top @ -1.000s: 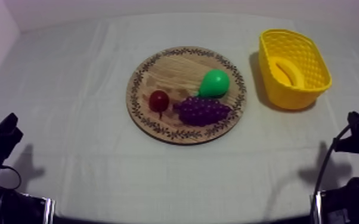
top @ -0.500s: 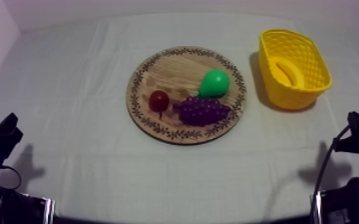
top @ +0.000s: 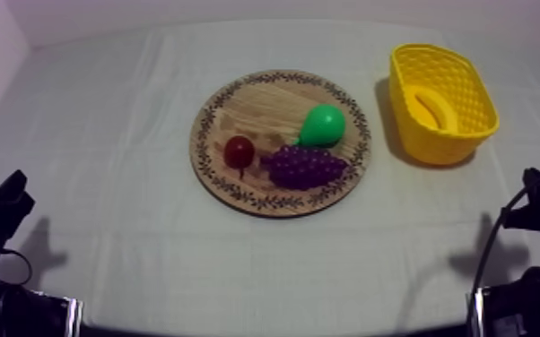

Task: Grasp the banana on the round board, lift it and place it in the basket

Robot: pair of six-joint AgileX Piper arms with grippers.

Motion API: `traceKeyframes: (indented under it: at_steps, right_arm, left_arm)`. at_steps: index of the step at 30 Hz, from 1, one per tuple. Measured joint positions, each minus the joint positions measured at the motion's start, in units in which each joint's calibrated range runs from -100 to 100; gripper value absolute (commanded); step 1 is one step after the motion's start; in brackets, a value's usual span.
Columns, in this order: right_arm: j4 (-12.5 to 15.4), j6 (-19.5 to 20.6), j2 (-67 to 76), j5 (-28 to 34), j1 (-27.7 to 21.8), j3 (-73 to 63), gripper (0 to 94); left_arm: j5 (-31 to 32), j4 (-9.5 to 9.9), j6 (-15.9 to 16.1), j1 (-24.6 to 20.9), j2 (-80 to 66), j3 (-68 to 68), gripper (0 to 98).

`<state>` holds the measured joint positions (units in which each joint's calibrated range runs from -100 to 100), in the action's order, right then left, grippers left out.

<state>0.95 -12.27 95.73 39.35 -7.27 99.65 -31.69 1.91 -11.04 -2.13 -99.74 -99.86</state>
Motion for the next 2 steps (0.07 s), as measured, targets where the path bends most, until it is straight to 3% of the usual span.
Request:
traceKeyframes:
  at_steps: [2]
  right_arm:
    - [0.0,0.0,0.0,0.0,0.0,0.0,0.5]
  left_arm:
    - [0.0,0.0,0.0,0.0,0.0,0.0,0.1]
